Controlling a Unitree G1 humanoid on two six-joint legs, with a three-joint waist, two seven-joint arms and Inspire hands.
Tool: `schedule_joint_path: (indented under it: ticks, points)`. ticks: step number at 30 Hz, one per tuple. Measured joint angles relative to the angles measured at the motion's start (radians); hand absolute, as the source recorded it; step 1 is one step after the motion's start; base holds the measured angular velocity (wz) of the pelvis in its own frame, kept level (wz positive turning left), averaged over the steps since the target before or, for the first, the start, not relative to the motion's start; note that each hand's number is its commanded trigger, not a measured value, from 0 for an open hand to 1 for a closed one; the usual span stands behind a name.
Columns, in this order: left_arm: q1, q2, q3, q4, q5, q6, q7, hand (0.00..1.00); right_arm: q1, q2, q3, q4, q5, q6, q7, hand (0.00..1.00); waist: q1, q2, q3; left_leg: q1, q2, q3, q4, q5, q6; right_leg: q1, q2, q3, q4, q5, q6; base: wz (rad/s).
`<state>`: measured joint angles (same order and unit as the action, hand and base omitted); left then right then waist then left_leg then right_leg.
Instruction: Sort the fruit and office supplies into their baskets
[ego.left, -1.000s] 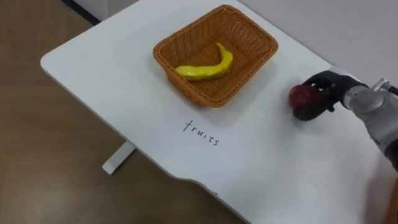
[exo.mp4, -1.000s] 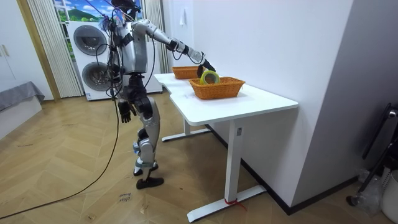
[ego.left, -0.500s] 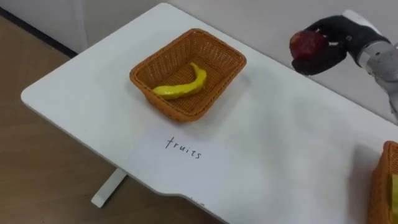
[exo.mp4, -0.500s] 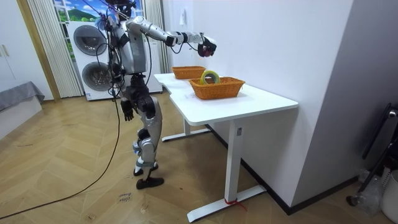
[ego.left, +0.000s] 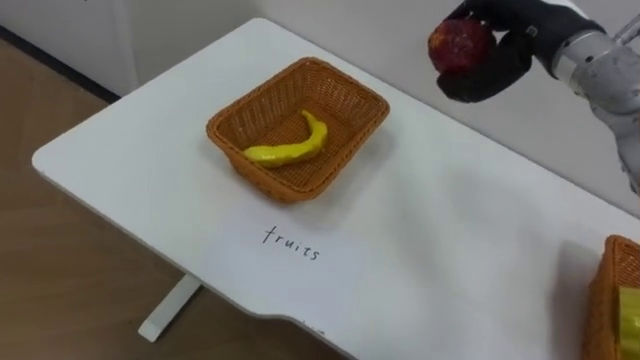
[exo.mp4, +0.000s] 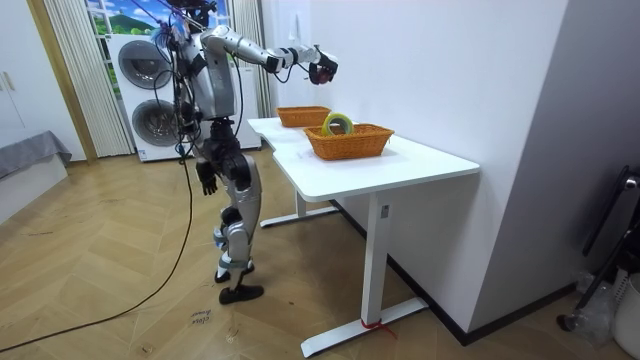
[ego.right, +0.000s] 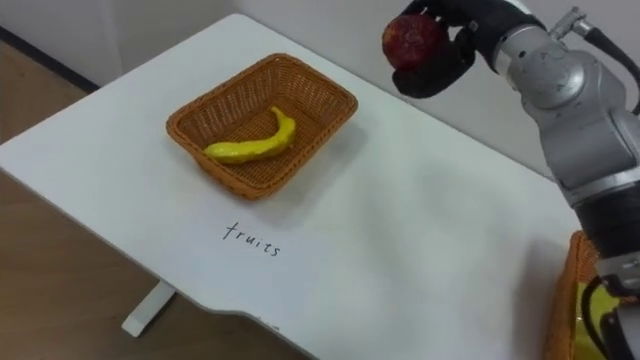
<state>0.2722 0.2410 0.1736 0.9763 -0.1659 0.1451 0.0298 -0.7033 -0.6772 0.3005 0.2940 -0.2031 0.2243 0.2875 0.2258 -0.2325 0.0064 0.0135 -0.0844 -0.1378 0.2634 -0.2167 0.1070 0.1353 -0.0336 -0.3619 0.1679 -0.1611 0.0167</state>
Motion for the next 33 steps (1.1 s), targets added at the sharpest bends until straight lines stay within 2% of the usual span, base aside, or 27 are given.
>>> schedule_joint_path:
  ticks: [2, 6, 12, 19, 22, 24, 27, 33]
  points:
    - [0.000, -0.004, 0.000, 0.008, 0.001, 0.000, -0.002, 0.00, 0.000, 0.000, 0.000, 0.000, -0.009, 0.008, 0.000, 1.00, 0.005, -0.002, 0.0001, 0.001, -0.002, -0.009, 0.004, 0.000, 0.000, 0.004, 0.000, -0.001, 0.001, 0.000, 0.000, 0.17]
    - [0.009, 0.001, 0.024, 0.008, 0.000, 0.000, -0.002, 0.00, 0.000, 0.000, 0.022, 0.000, -0.034, 0.014, -0.001, 1.00, 0.042, -0.008, -0.0011, 0.001, -0.003, -0.015, 0.001, 0.000, 0.000, 0.006, -0.002, -0.013, 0.001, -0.002, 0.004, 0.05]
    - [0.028, 0.000, 0.041, 0.001, 0.009, 0.003, -0.002, 0.00, 0.002, 0.001, 0.063, -0.033, -0.035, 0.023, -0.001, 1.00, 0.077, -0.010, -0.0019, -0.002, -0.007, -0.028, -0.001, 0.000, 0.000, 0.007, -0.003, -0.010, 0.000, -0.005, 0.007, 0.07]
    - [0.056, -0.002, 0.042, -0.038, 0.015, 0.021, -0.002, 0.00, 0.002, 0.007, 0.069, -0.040, -0.034, 0.028, -0.001, 1.00, 0.088, -0.011, -0.0022, -0.002, -0.012, -0.043, 0.004, 0.000, 0.000, 0.012, -0.004, 0.003, 0.000, -0.005, 0.008, 0.07]
    - [0.058, 0.002, 0.039, -0.038, 0.021, 0.026, -0.002, 0.00, 0.002, 0.012, 0.070, -0.030, -0.034, 0.032, -0.001, 1.00, 0.101, -0.008, 0.0000, 0.000, -0.013, -0.044, 0.004, 0.000, 0.000, 0.015, -0.003, 0.006, 0.000, -0.006, 0.009, 0.00]
    - [0.060, 0.006, 0.038, -0.035, 0.021, 0.029, -0.002, 0.00, 0.002, 0.035, 0.075, -0.010, -0.030, 0.037, -0.002, 1.00, 0.109, -0.006, 0.0031, 0.017, -0.013, -0.043, -0.003, 0.000, 0.000, 0.028, -0.005, 0.010, 0.001, -0.009, 0.014, -0.02]
    - [0.064, 0.013, 0.038, -0.036, 0.021, 0.028, -0.002, 0.00, 0.002, 0.053, 0.106, 0.017, -0.024, 0.037, -0.002, 1.00, 0.116, -0.014, 0.0088, 0.022, -0.013, -0.052, -0.005, 0.000, 0.000, 0.038, -0.004, 0.002, 0.000, -0.010, 0.014, 0.06]
    - [0.076, 0.017, 0.037, -0.036, 0.021, 0.030, -0.004, 0.00, 0.010, 0.059, 0.120, 0.019, -0.023, 0.036, -0.002, 1.00, 0.136, -0.023, 0.0099, 0.019, -0.017, -0.062, -0.004, 0.000, 0.000, 0.039, -0.005, -0.011, 0.001, -0.010, 0.014, 0.07]
